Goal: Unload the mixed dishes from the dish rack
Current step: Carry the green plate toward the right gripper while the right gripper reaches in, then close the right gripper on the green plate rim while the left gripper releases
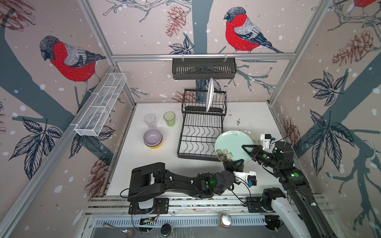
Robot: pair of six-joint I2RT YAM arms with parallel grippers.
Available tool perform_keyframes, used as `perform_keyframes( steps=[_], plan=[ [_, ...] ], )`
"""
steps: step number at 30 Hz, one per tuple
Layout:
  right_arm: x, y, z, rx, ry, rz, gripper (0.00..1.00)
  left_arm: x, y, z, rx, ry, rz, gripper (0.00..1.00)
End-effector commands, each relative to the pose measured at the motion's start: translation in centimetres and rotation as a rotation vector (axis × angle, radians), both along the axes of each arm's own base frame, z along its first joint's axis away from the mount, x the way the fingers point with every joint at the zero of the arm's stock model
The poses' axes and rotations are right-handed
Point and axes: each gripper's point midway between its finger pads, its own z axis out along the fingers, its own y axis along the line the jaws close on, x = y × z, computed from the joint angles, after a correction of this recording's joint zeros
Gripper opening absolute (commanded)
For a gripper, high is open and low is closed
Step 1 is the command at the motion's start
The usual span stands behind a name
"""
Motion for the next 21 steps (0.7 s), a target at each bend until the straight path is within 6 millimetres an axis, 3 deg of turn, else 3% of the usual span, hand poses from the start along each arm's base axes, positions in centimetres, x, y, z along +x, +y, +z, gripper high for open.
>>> perform_keyframes(
  steps=[1,3,5,8,10,14,18,20,21],
  plan=[
    [0.5,0.2,1.3,0.021,-0.058,0.01,0.02,0.7,0.8,4.4,-0.251,0.046,0.073,0.0],
    [0.6,0.2,1.3,0.024,-0.058,0.003,0.01,0.7,0.9,4.1,-0.266,0.078,0.071,0.0],
    [0.7,0.1,1.1,0.025,-0.053,-0.006,0.0,0.5,0.7,3.6,-0.27,0.111,0.061,0.16],
    [0.9,-0.3,0.2,0.019,-0.037,-0.031,0.0,0.2,0.2,2.7,-0.269,0.161,0.04,0.25],
    [1.0,-0.2,-0.4,0.024,-0.028,-0.032,0.0,0.2,-0.2,2.0,-0.264,0.176,0.039,0.43],
    [1.0,-0.4,-1.3,0.034,-0.013,-0.044,0.0,0.4,-0.9,0.9,-0.249,0.194,0.06,0.61],
    [1.0,-0.7,-1.5,0.029,-0.017,-0.054,0.0,0.4,-1.0,0.5,-0.245,0.204,0.061,0.79],
    [0.9,-1.0,-1.7,0.03,-0.012,-0.069,0.0,0.5,-0.7,0.7,-0.25,0.205,0.064,0.95],
    [0.9,-1.2,-1.7,0.034,-0.013,-0.072,0.0,0.5,-0.6,0.9,-0.253,0.204,0.067,0.98]
  ],
)
